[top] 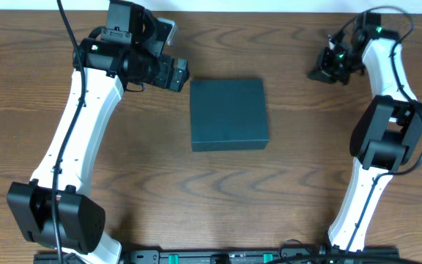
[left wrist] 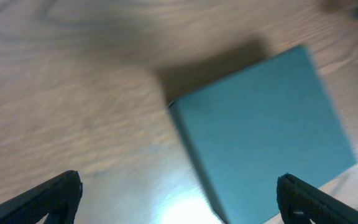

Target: Pack container

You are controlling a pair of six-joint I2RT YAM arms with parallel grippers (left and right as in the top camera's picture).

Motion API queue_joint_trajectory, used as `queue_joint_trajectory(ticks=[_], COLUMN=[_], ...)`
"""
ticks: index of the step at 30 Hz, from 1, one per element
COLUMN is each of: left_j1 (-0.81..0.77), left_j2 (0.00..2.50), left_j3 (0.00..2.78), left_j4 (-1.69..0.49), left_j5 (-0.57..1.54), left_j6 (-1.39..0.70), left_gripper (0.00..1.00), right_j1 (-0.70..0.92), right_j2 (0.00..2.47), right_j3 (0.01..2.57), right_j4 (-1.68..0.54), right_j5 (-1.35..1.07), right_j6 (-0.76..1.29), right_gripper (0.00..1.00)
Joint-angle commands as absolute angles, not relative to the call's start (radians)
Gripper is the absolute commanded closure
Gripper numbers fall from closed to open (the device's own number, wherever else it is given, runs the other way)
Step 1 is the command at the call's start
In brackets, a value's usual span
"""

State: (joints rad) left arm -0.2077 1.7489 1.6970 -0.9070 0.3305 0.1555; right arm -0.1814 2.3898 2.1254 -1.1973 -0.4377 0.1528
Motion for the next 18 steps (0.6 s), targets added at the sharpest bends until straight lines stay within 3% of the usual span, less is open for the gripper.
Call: queue_joint_trajectory(ticks=[1, 6, 18], left_j1=[-0.208, -0.216, -0.405], left_j2=[1.754, 1.753, 1.747], left_j3=[1.705, 1.705, 1.704], left_j4=[-0.953, -1.068, -1.129], left_j5=[0.201, 0.167, 0.051], left_j6=[0.136, 0.119, 0.145], left_gripper=[0.01, 0.01, 0.02], right_j1=[-0.145, -0.098, 0.171], right_j2=[2.294, 2.159, 1.874], right_j3=[2.188, 2.188, 2.174], right_j4=[-1.302, -1.458, -1.679], right_j5=[-0.241, -0.219, -0.138], right_j6=[0.035, 0.027, 0.033], right_gripper=[0.93, 0.99, 0.99])
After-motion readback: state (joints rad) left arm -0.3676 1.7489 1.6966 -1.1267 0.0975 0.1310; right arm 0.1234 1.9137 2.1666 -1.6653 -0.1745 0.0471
